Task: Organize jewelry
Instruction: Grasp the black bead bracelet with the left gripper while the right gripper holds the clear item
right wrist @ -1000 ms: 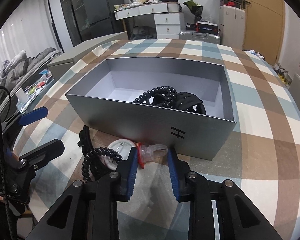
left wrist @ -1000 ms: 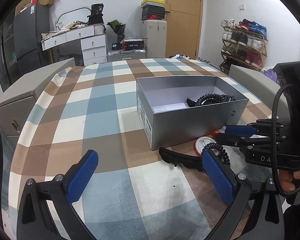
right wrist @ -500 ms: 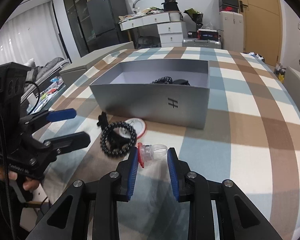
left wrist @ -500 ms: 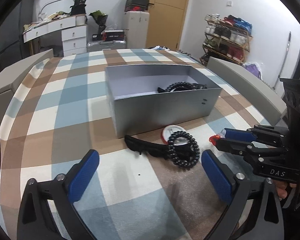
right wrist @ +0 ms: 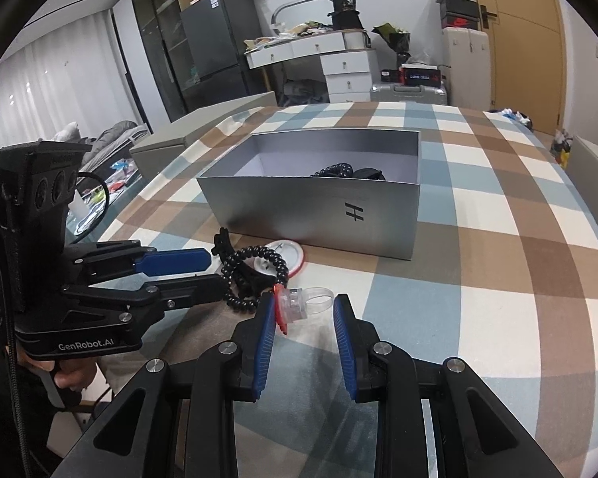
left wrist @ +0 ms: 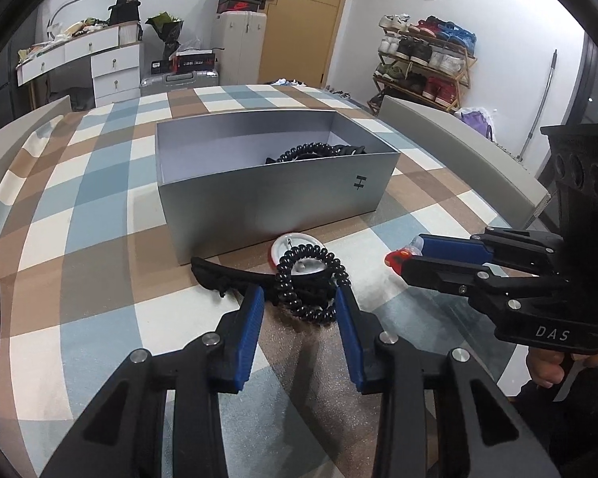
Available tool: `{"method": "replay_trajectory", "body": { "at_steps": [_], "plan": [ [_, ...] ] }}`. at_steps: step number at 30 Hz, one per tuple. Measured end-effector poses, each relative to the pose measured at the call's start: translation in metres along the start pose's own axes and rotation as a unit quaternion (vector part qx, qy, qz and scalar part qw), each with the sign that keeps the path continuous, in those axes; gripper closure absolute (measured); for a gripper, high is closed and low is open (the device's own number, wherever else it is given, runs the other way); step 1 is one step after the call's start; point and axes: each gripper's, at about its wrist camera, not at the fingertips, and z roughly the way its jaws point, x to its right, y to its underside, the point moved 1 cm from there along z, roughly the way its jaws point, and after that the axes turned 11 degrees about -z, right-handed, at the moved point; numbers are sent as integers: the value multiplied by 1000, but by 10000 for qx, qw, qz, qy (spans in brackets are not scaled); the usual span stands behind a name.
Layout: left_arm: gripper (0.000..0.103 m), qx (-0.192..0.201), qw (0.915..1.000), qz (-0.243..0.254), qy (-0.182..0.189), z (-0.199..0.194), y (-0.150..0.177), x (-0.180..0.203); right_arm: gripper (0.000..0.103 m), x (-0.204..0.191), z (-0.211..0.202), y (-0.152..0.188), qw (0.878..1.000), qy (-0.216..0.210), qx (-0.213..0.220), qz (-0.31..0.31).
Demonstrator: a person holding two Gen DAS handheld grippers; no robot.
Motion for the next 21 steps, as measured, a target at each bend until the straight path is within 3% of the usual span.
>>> {"method": "replay_trajectory", "body": {
  "at_steps": [3, 10, 21],
  "plan": [
    [87, -123, 9999, -112, -25, 7, -1, -1, 75, 0, -1, 0, 10000, -4, 3, -16],
    [101, -47, 9999, -91, -112, 6, 1, 2, 75, 1, -3, 1, 10000, 5, 29, -1],
    [102, 60, 9999, -64, -83, -2, 0, 3, 75, 2, -3, 1, 10000, 33, 31, 20]
  ]
}}
